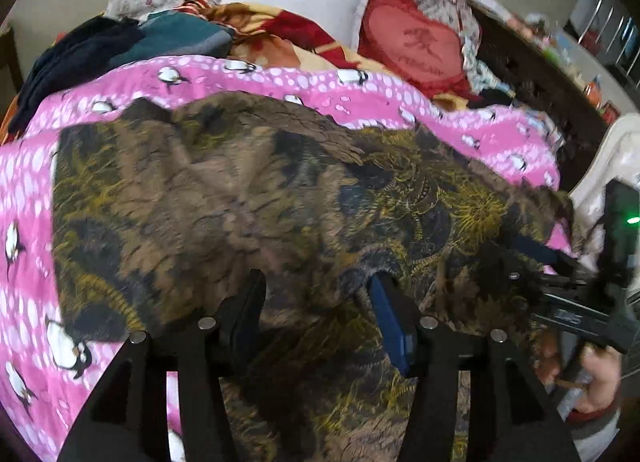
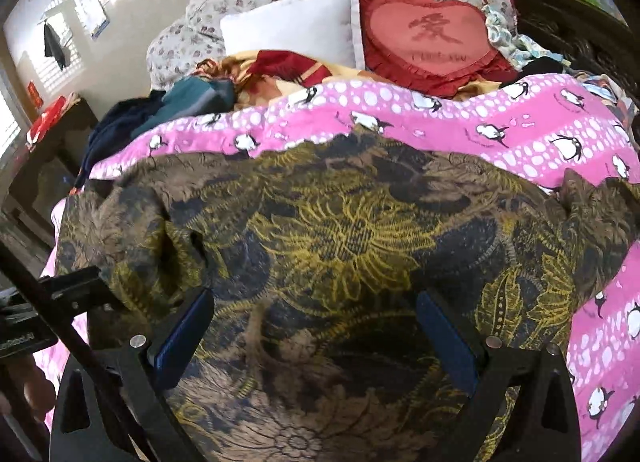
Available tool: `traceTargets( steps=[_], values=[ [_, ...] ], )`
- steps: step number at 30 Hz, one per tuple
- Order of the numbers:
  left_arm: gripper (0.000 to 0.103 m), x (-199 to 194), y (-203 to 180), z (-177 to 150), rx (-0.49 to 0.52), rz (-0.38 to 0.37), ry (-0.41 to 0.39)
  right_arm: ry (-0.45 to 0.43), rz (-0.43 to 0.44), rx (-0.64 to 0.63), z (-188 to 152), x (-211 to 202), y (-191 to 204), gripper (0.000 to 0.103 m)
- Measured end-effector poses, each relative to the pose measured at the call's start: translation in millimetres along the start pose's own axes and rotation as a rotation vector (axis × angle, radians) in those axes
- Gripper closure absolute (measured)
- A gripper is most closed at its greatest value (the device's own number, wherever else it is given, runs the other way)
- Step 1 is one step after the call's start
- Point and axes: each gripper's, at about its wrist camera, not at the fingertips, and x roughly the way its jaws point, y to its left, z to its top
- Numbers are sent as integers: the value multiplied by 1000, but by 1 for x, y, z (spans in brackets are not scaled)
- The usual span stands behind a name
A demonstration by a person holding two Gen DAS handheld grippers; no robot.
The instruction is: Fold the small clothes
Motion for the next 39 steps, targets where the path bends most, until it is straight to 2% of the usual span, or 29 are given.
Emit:
traceTargets(
  steps=[2, 5, 8, 10, 14, 15, 16, 17, 18, 20, 21, 22, 23, 24, 26, 31, 33, 35, 37, 39],
  values=[
    [43, -17, 7, -4, 5, 32, -37, 10, 17, -13, -2, 6, 2, 0],
    [29, -43, 22, -11, 24, 124, -114, 7, 93, -33, -2, 15, 17, 0],
    [28, -59, 39, -17, 7, 187, -130, -13, 133, -37, 3, 26, 32, 0],
    [28, -62, 55, -20, -27, 203, -124, -24, 122, -36, 10, 35, 42, 6],
    [28, -61, 76, -27, -79, 212, -104, -68, 21, -98, 18, 43, 64, 6],
    [28, -61, 80, -28, -85, 218, -102, -88, 14, -144, 17, 42, 72, 11],
    [28, -61, 81, -29, -89, 222, -103, -103, -8, -182, 16, 41, 78, 27],
    [28, -62, 84, -30, -95, 225, -104, -115, -66, -225, 14, 40, 85, 35],
    [28, -62, 85, -31, -102, 223, -106, -119, -83, -242, 14, 40, 87, 40],
    [28, -62, 87, -31, -112, 215, -105, -113, -66, -240, 16, 43, 87, 42],
    [28, -61, 87, -31, -115, 215, -104, -115, -54, -244, 17, 43, 86, 51],
    [28, -61, 87, -31, -118, 215, -104, -128, -48, -273, 17, 43, 88, 74],
    [28, -61, 88, -31, -119, 214, -103, -131, -42, -303, 17, 42, 91, 92],
    [28, -62, 88, -31, -119, 214, -103, -128, -36, -317, 18, 40, 92, 102],
    [28, -64, 88, -29, -116, 219, -109, -167, 10, -318, 22, 23, 87, 102],
    [28, -66, 92, -19, -133, 233, -132, -312, -83, -326, 44, -30, 55, 102],
    [28, -64, 92, -15, -145, 229, -136, -296, -94, -295, 57, -39, 34, 102],
    [28, -62, 91, -12, -153, 212, -135, -271, -19, -286, 57, -39, 27, 101],
    [28, -59, 86, -12, -140, 210, -131, -263, 67, -295, 47, -32, 34, 90],
    [28, -56, 83, -13, -131, 215, -120, -213, 117, -339, 32, -14, 54, 51]
  ],
)
